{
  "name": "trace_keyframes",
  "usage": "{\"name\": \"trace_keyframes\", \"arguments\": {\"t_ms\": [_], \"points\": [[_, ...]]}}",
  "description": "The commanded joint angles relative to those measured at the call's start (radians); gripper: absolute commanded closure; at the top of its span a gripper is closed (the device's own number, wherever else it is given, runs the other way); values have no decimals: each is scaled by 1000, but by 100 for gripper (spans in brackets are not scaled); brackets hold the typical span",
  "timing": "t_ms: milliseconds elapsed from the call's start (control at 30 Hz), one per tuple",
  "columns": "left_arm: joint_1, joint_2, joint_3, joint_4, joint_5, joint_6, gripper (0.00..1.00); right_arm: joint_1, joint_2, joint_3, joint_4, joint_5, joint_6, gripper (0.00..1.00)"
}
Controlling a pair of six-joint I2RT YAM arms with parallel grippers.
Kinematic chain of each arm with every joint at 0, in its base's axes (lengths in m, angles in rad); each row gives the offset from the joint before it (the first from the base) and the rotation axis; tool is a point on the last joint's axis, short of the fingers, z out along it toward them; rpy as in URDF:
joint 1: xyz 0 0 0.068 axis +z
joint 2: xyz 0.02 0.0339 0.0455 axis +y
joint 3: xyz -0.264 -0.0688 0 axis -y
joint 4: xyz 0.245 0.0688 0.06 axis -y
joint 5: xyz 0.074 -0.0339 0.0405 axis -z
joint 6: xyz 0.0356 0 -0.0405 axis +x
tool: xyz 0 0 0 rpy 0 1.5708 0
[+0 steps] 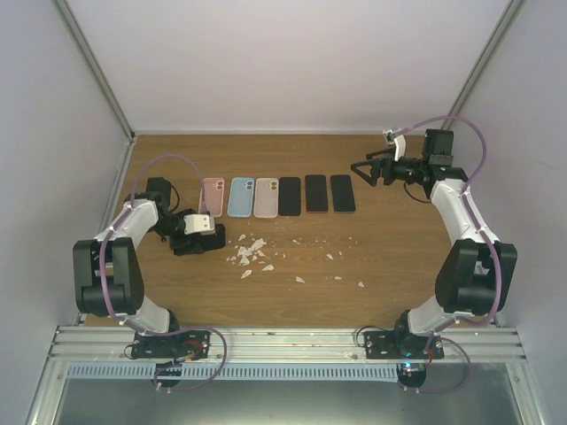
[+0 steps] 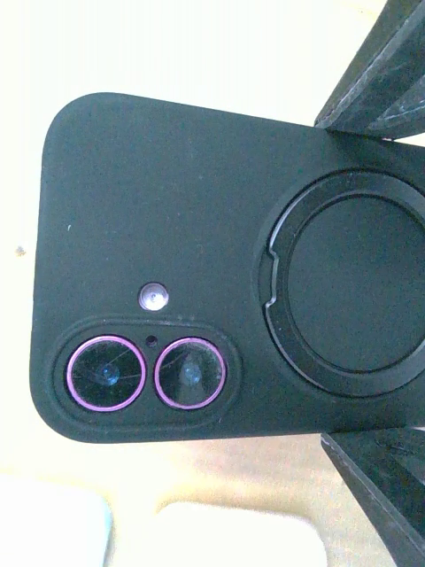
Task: Take the phone out of the phone case
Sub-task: Pick up the phone at the center of the board.
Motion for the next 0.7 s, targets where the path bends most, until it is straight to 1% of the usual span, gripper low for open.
{"name": "trace_keyframes", "arguments": {"t_ms": [0, 100, 167, 233, 267, 333, 467, 500, 567, 667], "points": [[-39, -85, 83, -25, 222, -134, 42, -8, -50, 9, 160, -41, 125, 1], [-71, -107, 121, -48, 302, -191, 44, 1, -69, -8, 244, -92, 185, 2], [-96, -102, 162, -104, 380, -220, 44, 14, -92, -34, 303, -133, 173, 3], [-147, -97, 197, -160, 446, -248, 45, 37, -129, -63, 344, -155, 116, 3], [-174, -99, 204, -173, 468, -270, 45, 50, -145, -70, 338, -158, 49, 3], [-222, -117, 205, -177, 501, -310, 45, 76, -176, -68, 276, -166, -114, 3], [-317, -151, 202, -184, 528, -354, 45, 126, -240, -22, 8, -170, -527, 3], [-336, -154, 204, -189, 541, -363, 45, 143, -260, -16, -76, -151, -634, 3], [-370, -154, 212, -198, 565, -379, 45, 176, -308, -11, -176, -103, -808, 4], [-426, -139, 232, -229, 604, -381, 46, 219, -373, -29, -254, -42, -999, 7]]}}
